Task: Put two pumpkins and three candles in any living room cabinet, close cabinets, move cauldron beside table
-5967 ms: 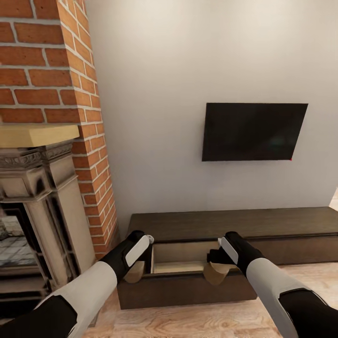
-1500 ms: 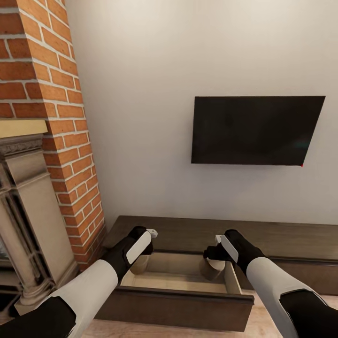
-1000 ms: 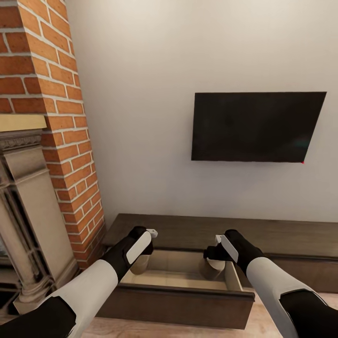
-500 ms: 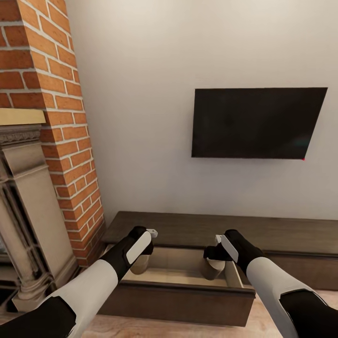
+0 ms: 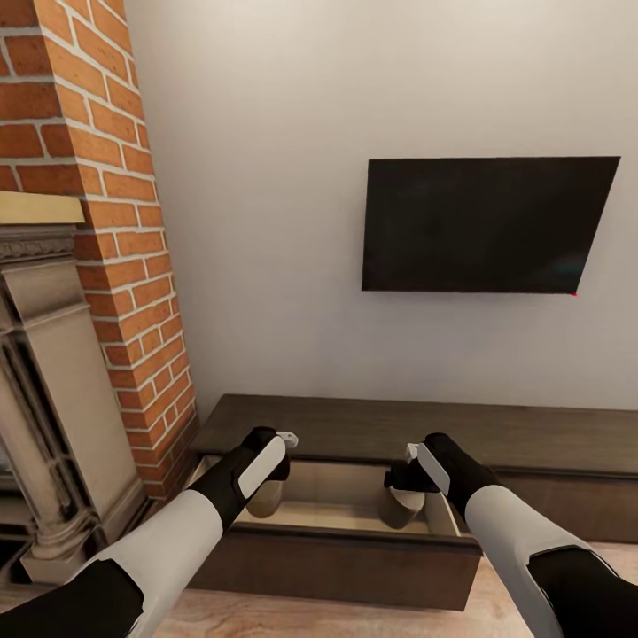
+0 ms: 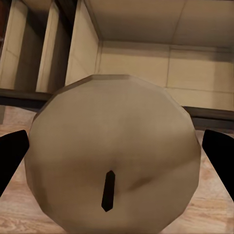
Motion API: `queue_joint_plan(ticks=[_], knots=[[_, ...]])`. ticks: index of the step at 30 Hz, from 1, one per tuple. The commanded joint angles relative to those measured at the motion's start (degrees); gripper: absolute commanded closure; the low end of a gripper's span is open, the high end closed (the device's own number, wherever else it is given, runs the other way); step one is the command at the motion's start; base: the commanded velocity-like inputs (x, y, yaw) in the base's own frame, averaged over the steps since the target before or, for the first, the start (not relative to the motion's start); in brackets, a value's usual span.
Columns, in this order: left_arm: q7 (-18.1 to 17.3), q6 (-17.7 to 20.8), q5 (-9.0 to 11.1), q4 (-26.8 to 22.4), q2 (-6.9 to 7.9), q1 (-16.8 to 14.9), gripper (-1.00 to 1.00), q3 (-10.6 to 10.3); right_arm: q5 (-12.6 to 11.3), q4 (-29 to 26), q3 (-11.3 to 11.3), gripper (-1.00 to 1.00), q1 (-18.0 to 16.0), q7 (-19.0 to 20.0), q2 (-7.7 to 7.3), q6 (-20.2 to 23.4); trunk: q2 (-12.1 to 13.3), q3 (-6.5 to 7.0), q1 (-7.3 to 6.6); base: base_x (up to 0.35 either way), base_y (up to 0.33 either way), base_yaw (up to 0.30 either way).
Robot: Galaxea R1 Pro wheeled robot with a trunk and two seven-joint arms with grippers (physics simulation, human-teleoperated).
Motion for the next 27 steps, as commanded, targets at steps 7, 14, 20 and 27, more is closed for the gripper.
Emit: queue_joint_plan(ticks=[7,14,20,27], knots=[[0.46,-0.37,0.53,-0.05,0.03,-0.07,1.0,-0.28,-0.62,-0.11,0.44,1.0,-0.04,-0.32,-0.06,0.21,-2.86,-1.32,1.54,0.0,0.0,0.0],[0.44,-0.43,0.53,-0.05,0.03,-0.07,1.0,-0.31,-0.62,-0.11,0.4,1.0,-0.04,-0.31,-0.06,0.21,-2.86,-1.32,1.54,0.0,0.0,0.0],[0.44,-0.44,0.53,-0.06,0.03,-0.07,1.0,-0.28,-0.62,-0.11,0.43,1.0,-0.04,-0.31,-0.06,0.21,-2.86,-1.32,1.54,0.0,0.0,0.0],[0.44,-0.38,0.53,-0.05,0.03,-0.06,1.0,-0.3,-0.62,-0.11,0.48,1.0,-0.04,-0.31,-0.03,0.21,-2.86,-1.32,1.54,0.102,0.0,0.0]])
